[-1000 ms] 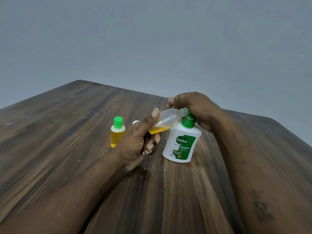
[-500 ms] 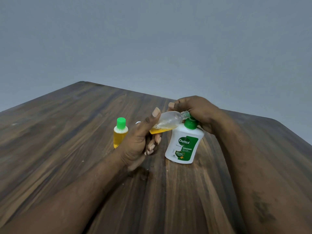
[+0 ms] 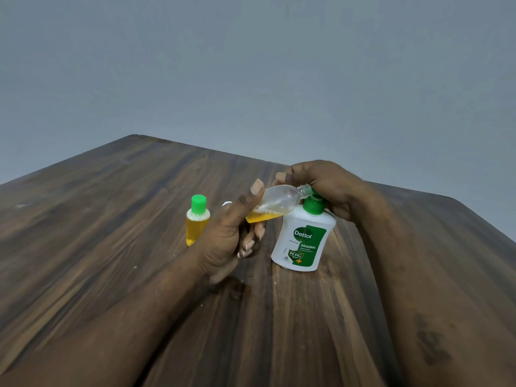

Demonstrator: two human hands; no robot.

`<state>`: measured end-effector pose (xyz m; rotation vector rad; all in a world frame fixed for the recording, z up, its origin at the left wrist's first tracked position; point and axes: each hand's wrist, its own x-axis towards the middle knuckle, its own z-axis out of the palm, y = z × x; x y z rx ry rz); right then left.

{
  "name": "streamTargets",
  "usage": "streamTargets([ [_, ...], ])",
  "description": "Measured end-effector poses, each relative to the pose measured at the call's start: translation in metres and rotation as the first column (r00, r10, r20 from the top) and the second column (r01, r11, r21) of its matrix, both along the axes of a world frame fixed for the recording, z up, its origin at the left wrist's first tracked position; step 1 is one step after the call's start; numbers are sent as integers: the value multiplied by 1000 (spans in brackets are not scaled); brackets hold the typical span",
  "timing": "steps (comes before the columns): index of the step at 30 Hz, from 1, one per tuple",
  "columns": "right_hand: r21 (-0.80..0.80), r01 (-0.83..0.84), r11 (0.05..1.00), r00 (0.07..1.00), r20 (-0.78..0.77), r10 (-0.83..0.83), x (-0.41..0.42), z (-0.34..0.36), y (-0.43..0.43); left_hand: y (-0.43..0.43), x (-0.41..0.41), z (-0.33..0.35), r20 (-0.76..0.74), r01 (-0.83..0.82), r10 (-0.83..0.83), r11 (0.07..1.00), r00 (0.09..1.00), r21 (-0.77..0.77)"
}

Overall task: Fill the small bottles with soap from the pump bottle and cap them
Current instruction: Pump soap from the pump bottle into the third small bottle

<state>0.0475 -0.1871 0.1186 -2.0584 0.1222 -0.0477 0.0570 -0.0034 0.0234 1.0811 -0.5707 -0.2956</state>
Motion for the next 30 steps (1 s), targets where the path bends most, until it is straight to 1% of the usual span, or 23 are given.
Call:
streamTargets([
  [3,-28,-20,999,999,30,21,1,1,-1,0,0,1,3,5,-5,1000,1000,4],
  [7,-80,-43,996,985,163,56,-1,9,-3,-3,4,-5,7,11,-11,1000,1000,-3],
  [9,-92,-36,995,979,197,53,-3,13,-4,-4,7,-8,20,7,-7,1000,1000,7],
  [11,-87,-41,995,980,192,58,-2,12,-4,-4,10,-10,16,3,-3,1000,1000,18],
  [13,-76,-36,996,991,129,46,1,7,-4,-4,11,-11,-1,3,-3,1000,1000,25],
  [15,-19,-11,1000,999,47,12,2,1,-2,-3,10,-10,-18,14,-14,1000,1000,21],
  [17,14,-1,1000,1000,19,0,6,-3,-3,-1,6,-8,-33,31,-32,1000,999,-1],
  [20,-25,5,1000,999,44,-3,6,-2,-2,2,3,-5,-39,65,-64,998,997,13],
  [24,-87,-24,996,988,152,38,3,7,-4,0,4,-6,-26,79,-79,997,997,14],
  [26,-89,-27,996,980,192,43,0,11,-6,-1,4,-6,-25,89,-89,996,996,13],
  [28,-82,-26,996,979,201,42,0,11,-6,0,3,-6,-32,83,-83,997,996,10],
  [30,-69,-28,997,986,165,39,0,8,-4,1,3,-6,-38,79,-78,997,996,10],
])
